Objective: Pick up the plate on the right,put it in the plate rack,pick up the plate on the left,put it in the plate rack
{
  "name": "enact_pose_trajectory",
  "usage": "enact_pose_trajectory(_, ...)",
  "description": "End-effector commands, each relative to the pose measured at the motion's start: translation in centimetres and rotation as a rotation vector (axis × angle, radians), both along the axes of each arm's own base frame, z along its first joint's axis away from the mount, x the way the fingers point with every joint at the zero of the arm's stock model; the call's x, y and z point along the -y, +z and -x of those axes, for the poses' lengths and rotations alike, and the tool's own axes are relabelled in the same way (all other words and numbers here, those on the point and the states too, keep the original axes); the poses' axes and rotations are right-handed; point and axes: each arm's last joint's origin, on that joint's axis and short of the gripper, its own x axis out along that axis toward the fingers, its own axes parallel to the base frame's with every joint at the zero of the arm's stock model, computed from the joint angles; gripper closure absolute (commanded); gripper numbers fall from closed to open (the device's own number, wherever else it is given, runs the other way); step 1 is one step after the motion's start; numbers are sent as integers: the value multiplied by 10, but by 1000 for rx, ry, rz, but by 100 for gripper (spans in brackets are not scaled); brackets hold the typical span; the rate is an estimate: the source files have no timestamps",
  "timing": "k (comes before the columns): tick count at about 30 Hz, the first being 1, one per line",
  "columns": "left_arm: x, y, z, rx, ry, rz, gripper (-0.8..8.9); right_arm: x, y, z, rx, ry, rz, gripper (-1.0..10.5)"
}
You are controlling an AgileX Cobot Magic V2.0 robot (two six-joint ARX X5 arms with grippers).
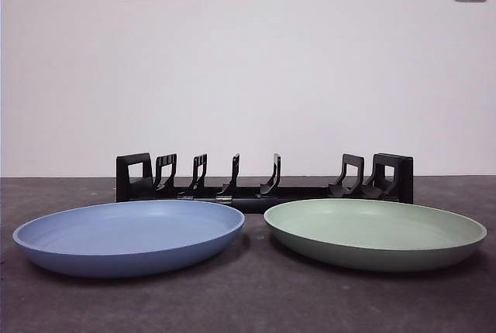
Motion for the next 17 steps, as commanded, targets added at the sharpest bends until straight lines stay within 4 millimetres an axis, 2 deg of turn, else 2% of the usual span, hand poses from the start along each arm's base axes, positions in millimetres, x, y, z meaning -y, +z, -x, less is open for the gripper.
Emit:
enact_pose_trajectory(1, 0, -3, -1, -9, 0, 53, 816, 0, -2, -1, 3, -11, -64, 945)
enact_pose_trajectory(7, 2, 3, 0, -5, -50, 156, 820, 0, 8, 0, 38, -30, -212, 957)
enact_pose_trajectory(13, 3, 26, 3, 36, -76, 178, 820, 0, 43, 6, 126, -24, -248, 958)
enact_pose_trajectory(17, 3, 50, 5, 47, -80, 214, 820, 0, 69, 8, 138, -19, -274, 958)
